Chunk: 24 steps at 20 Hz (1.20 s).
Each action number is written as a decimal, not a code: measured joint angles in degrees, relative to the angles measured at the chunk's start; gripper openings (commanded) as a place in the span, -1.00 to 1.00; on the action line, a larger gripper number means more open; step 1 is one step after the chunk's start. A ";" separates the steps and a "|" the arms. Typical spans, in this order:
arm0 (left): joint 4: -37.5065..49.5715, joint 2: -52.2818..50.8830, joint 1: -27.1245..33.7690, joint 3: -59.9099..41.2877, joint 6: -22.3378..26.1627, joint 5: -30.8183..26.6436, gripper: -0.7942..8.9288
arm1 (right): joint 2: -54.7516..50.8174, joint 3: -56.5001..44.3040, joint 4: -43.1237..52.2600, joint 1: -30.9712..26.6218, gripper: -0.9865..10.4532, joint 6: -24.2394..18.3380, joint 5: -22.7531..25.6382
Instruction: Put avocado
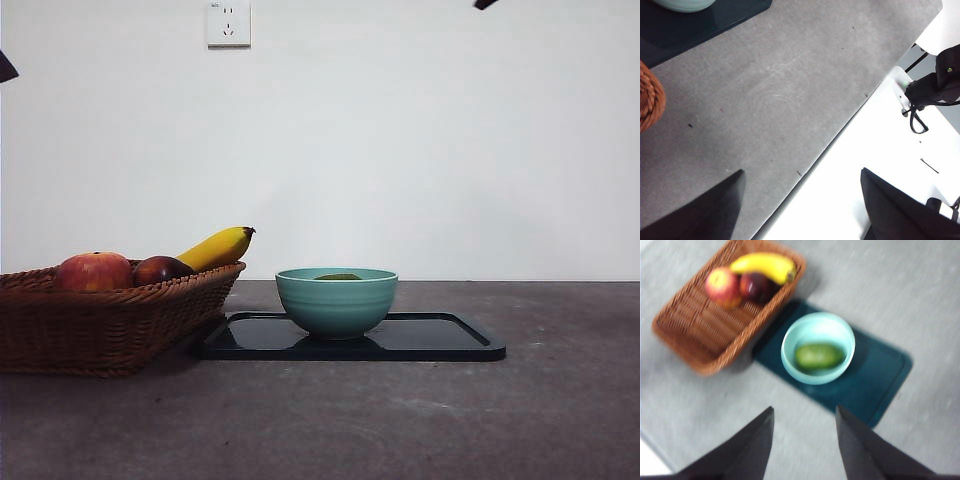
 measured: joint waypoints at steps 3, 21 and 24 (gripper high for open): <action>0.00 0.00 0.00 0.00 0.00 0.00 -0.08 | -9.86 -12.31 5.03 1.31 -0.48 0.00 -2.58; 0.04 0.00 0.00 0.02 0.02 0.00 -0.39 | -30.03 -35.56 7.48 5.60 -0.56 0.92 -8.00; 0.04 0.00 0.00 0.02 0.04 0.00 -0.82 | -30.03 -35.56 7.48 5.60 -0.82 0.94 -8.63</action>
